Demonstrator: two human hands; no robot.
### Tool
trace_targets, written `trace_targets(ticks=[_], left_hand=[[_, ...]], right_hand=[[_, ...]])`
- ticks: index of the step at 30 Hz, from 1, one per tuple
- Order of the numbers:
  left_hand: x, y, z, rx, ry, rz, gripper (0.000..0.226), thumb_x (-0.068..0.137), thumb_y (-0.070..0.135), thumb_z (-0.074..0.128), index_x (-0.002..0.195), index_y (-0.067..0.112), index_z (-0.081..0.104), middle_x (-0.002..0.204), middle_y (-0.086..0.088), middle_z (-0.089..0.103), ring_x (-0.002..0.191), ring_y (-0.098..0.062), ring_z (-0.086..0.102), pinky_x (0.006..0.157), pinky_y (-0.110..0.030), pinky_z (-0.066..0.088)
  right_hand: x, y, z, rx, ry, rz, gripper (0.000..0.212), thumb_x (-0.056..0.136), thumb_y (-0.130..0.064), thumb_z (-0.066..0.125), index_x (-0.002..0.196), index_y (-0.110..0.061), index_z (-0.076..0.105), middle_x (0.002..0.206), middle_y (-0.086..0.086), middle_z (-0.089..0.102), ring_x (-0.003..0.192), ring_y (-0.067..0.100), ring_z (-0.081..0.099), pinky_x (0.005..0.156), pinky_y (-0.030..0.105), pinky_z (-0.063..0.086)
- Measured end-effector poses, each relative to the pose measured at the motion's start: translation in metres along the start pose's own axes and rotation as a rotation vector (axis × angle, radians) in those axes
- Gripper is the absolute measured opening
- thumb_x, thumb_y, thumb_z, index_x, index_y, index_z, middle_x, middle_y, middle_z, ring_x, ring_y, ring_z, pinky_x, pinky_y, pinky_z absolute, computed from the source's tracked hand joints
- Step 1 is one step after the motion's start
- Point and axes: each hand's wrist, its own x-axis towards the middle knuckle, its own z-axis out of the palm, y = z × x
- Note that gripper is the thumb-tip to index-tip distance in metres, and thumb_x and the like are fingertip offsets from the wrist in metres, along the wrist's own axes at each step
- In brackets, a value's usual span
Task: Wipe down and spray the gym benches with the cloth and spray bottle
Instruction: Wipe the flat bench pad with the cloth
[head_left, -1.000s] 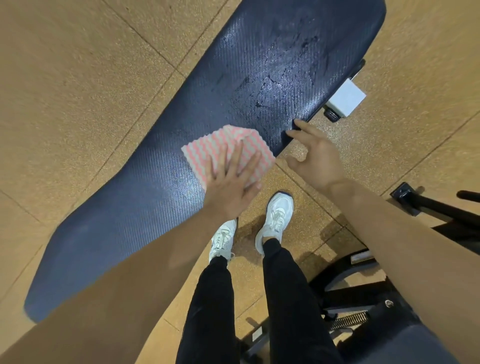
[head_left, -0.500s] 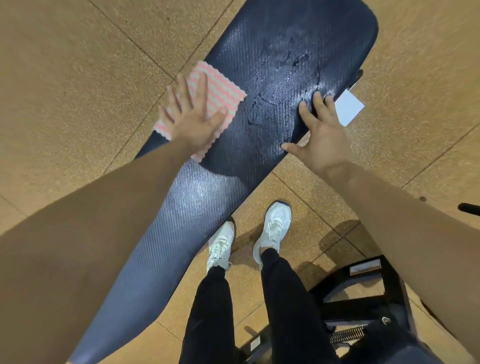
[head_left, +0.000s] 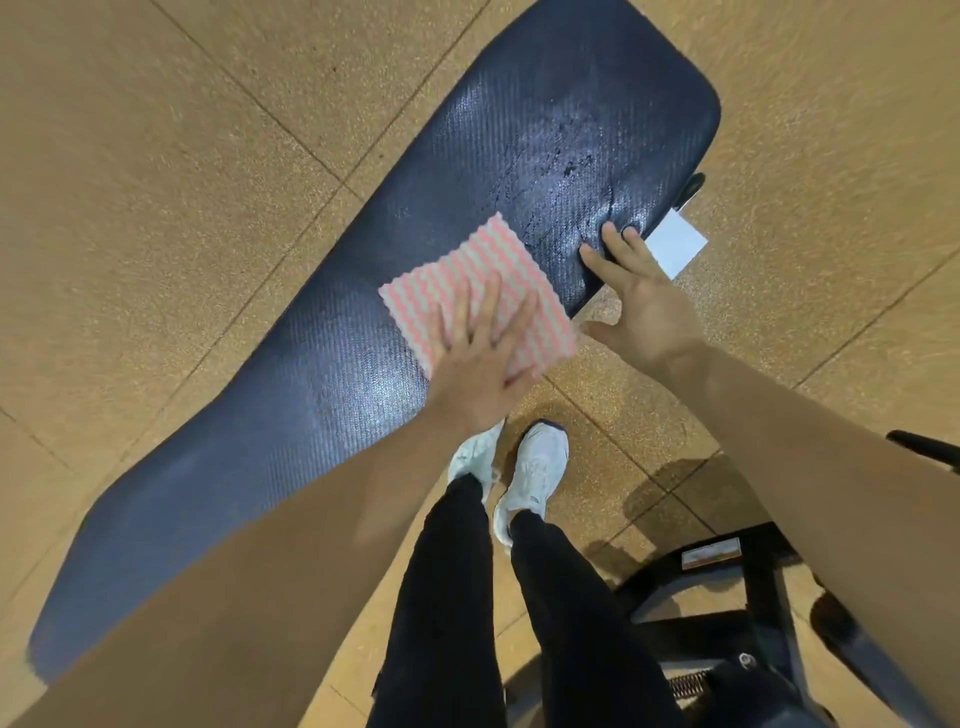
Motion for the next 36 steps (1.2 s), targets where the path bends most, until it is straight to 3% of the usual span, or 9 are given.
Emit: trace_targets(ticks=[4, 11, 18, 22, 26, 28, 32, 36], left_hand=[[-0.001, -0.002, 0.003, 0.006, 0.045, -0.006, 0.079, 0.099, 0.075, 0.025, 0.162, 0.043, -0.01, 0.17, -0.003, -0.026, 0.155, -0.037, -0.023, 0.122, -0.062, -0.015], [0.04, -0.027, -0.033, 0.028, 0.055, -0.017, 0.076, 0.096, 0.077, 0.024, 0.159, 0.051, -0.012, 0.17, 0.005, -0.025, 0.156, -0.034, -0.023, 0.123, -0.063, -0.011], [0.118, -0.072, -0.096, -0.01, 0.09, -0.141, 0.079, 0.094, 0.08, 0.027, 0.157, 0.053, -0.011, 0.17, 0.004, -0.024, 0.156, -0.034, -0.021, 0.122, -0.066, -0.009], [0.129, -0.075, -0.104, -0.008, 0.077, -0.157, 0.078, 0.095, 0.079, 0.024, 0.157, 0.052, -0.017, 0.17, 0.0, -0.026, 0.156, -0.036, -0.02, 0.12, -0.07, -0.005], [0.123, -0.062, -0.093, -0.018, 0.134, -0.142, 0.077, 0.098, 0.074, 0.026, 0.16, 0.046, -0.01, 0.171, -0.006, -0.019, 0.156, -0.042, -0.017, 0.119, -0.072, -0.003], [0.115, -0.05, -0.086, -0.041, 0.119, -0.096, 0.078, 0.098, 0.072, 0.031, 0.162, 0.045, -0.006, 0.172, -0.007, -0.018, 0.156, -0.043, -0.018, 0.119, -0.07, -0.008], [0.094, -0.019, -0.065, -0.011, 0.045, 0.033, 0.08, 0.099, 0.069, 0.033, 0.161, 0.044, -0.012, 0.17, -0.006, -0.025, 0.154, -0.039, -0.026, 0.116, -0.067, -0.016], [0.073, 0.014, -0.043, 0.039, -0.001, 0.092, 0.079, 0.1, 0.069, 0.032, 0.159, 0.046, -0.016, 0.168, -0.005, -0.03, 0.148, -0.036, -0.035, 0.116, -0.064, -0.02]], right_hand=[[0.001, 0.015, -0.014, 0.002, -0.027, -0.057, 0.08, 0.088, -0.026, 0.079, 0.156, -0.035, 0.037, 0.168, -0.016, 0.012, 0.155, 0.005, 0.007, 0.121, 0.038, 0.033], [0.001, 0.007, -0.004, 0.038, -0.013, 0.009, 0.079, 0.09, -0.039, 0.074, 0.157, -0.034, 0.034, 0.168, -0.019, 0.007, 0.155, 0.002, 0.0, 0.123, 0.042, 0.03], [0.003, 0.012, 0.001, 0.038, 0.005, 0.019, 0.074, 0.092, -0.032, 0.074, 0.156, -0.037, 0.036, 0.167, -0.019, 0.01, 0.156, 0.005, 0.004, 0.117, 0.057, 0.035], [0.002, 0.008, 0.004, 0.042, 0.021, 0.033, 0.075, 0.093, -0.03, 0.073, 0.157, -0.036, 0.035, 0.168, -0.017, 0.01, 0.156, 0.006, 0.002, 0.123, 0.052, 0.027], [0.001, 0.005, 0.001, 0.04, -0.013, 0.033, 0.074, 0.095, -0.03, 0.069, 0.158, -0.035, 0.031, 0.168, -0.019, 0.005, 0.155, 0.004, -0.003, 0.124, 0.043, 0.015], [0.003, 0.004, -0.003, 0.07, -0.004, 0.021, 0.067, 0.095, -0.029, 0.069, 0.155, -0.029, 0.041, 0.168, -0.014, 0.015, 0.156, 0.008, 0.005, 0.125, 0.042, 0.018], [0.004, 0.012, -0.019, 0.055, 0.192, -0.018, 0.043, 0.094, -0.026, 0.071, 0.134, -0.012, 0.065, 0.151, 0.007, 0.051, 0.138, 0.027, 0.049, 0.114, 0.049, 0.042], [0.021, 0.032, -0.048, 0.003, 0.262, 0.093, 0.051, 0.094, -0.032, 0.07, 0.14, -0.011, 0.059, 0.156, 0.008, 0.044, 0.141, 0.029, 0.044, 0.114, 0.048, 0.041]])
